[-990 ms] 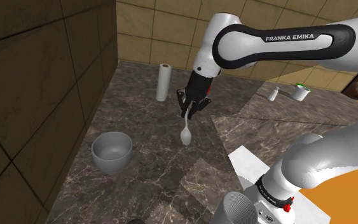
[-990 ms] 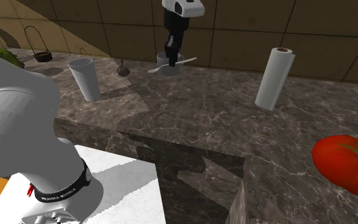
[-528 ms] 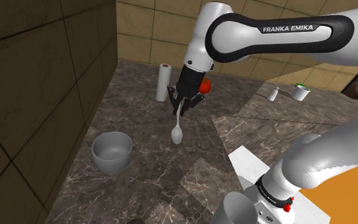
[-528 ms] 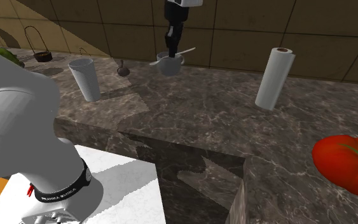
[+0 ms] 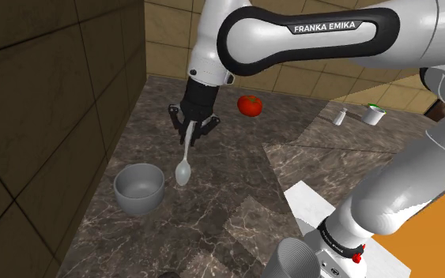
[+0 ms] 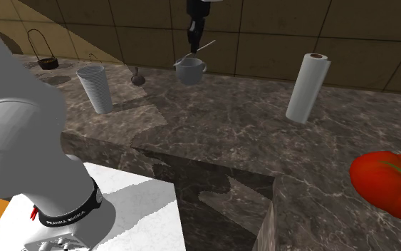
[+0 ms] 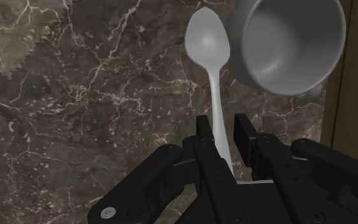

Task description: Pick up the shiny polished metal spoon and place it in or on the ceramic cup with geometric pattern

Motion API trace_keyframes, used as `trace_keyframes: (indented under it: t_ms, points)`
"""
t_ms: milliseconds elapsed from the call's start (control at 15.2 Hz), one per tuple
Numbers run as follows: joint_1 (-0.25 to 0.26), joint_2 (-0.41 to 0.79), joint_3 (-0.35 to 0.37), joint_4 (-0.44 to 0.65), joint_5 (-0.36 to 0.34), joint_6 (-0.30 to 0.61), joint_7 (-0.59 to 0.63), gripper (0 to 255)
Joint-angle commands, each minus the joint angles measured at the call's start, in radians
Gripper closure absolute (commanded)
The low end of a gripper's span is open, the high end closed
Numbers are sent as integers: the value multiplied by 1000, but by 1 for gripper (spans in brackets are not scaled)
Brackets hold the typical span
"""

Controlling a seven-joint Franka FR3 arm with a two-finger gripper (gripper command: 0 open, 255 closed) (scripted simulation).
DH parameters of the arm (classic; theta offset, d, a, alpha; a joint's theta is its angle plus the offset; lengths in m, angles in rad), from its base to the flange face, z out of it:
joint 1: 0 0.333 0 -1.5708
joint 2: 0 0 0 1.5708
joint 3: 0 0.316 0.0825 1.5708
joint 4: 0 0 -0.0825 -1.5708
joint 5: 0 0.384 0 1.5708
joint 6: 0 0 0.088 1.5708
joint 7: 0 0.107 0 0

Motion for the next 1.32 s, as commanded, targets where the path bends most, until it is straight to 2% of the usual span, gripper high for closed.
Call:
trace_keyframes:
  t_ms: [0, 198, 528, 1254]
  points:
    - [14, 67, 32, 66, -39, 5, 63, 255]
    - [46, 186, 69, 186, -119, 1, 159, 255]
    - [137, 380, 91, 400, -255, -36, 297, 255]
    - [138, 403, 82, 279, -266, 104, 288, 255]
